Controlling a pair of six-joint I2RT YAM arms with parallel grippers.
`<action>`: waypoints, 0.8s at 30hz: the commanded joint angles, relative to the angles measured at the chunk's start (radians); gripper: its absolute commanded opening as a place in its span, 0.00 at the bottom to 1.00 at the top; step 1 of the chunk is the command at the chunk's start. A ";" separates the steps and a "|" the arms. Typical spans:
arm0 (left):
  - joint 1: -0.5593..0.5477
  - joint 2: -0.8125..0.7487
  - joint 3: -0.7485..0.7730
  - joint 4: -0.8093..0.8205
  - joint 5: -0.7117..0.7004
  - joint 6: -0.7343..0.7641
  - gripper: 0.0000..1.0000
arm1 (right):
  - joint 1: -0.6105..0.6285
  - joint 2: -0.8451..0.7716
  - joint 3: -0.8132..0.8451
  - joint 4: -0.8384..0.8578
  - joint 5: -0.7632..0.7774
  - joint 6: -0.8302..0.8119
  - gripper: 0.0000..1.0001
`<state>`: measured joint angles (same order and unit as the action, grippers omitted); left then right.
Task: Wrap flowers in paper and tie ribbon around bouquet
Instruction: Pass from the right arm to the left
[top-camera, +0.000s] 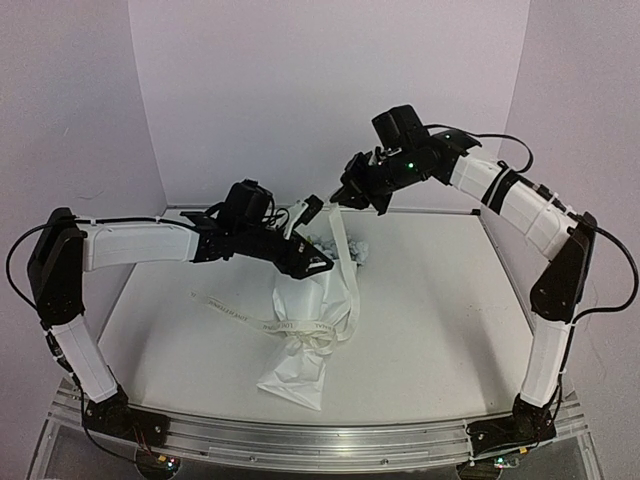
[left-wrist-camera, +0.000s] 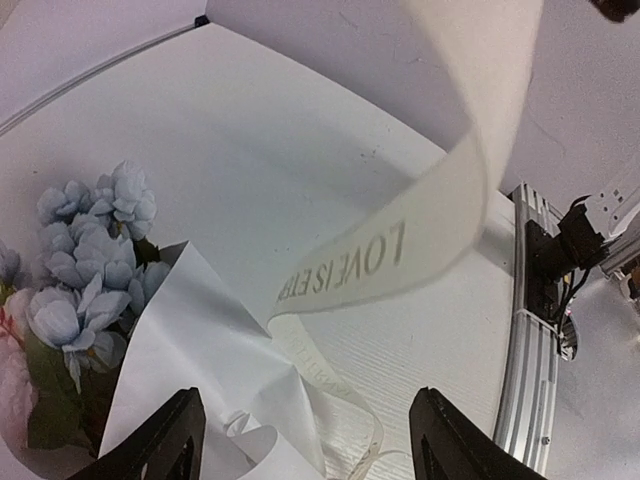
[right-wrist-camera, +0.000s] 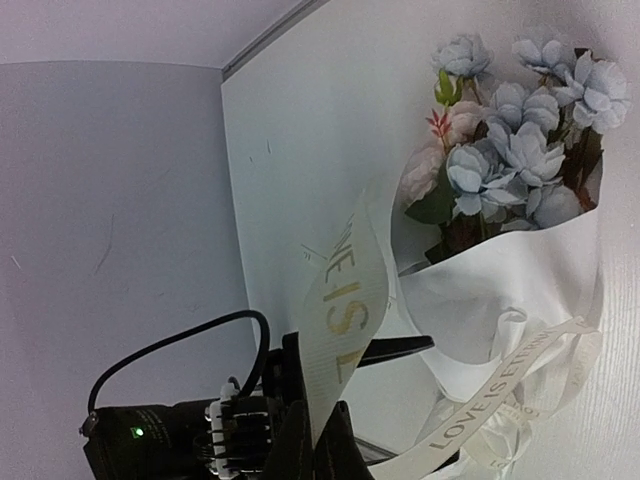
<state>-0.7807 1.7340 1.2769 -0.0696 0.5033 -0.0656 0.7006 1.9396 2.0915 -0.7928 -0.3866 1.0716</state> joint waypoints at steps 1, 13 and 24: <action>0.001 -0.001 0.052 0.126 0.088 0.043 0.73 | 0.013 -0.024 0.053 -0.003 -0.069 0.054 0.00; 0.003 0.013 0.009 0.333 0.141 0.001 0.64 | 0.028 -0.035 0.051 0.015 -0.127 0.117 0.00; 0.003 0.040 0.020 0.366 0.106 -0.065 0.05 | 0.034 -0.054 0.011 0.021 -0.132 0.084 0.05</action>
<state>-0.7795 1.7801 1.2857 0.2294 0.6278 -0.0897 0.7293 1.9395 2.1092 -0.8012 -0.5122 1.1820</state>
